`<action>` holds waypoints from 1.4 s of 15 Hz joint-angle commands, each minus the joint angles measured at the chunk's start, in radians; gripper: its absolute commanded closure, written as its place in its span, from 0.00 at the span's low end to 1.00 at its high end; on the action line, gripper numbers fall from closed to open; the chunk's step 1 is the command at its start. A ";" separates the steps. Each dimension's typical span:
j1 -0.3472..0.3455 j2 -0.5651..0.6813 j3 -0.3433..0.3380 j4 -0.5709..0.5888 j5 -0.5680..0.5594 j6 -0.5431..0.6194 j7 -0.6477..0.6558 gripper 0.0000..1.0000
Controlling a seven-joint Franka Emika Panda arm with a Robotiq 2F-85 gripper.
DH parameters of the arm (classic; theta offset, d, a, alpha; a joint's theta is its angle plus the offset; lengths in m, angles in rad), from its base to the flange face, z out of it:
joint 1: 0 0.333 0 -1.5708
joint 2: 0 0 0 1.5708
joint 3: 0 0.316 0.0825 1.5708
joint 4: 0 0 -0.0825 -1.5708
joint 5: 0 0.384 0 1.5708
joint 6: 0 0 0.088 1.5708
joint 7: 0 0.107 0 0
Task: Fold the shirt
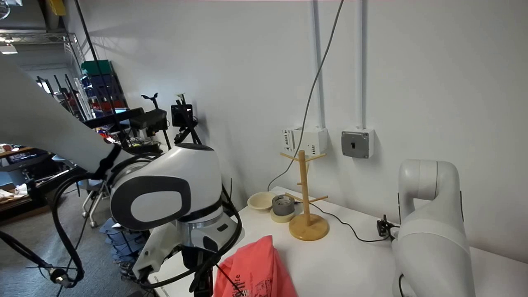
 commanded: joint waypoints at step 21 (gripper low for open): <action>-0.222 0.542 0.041 0.183 0.624 0.351 -0.748 0.00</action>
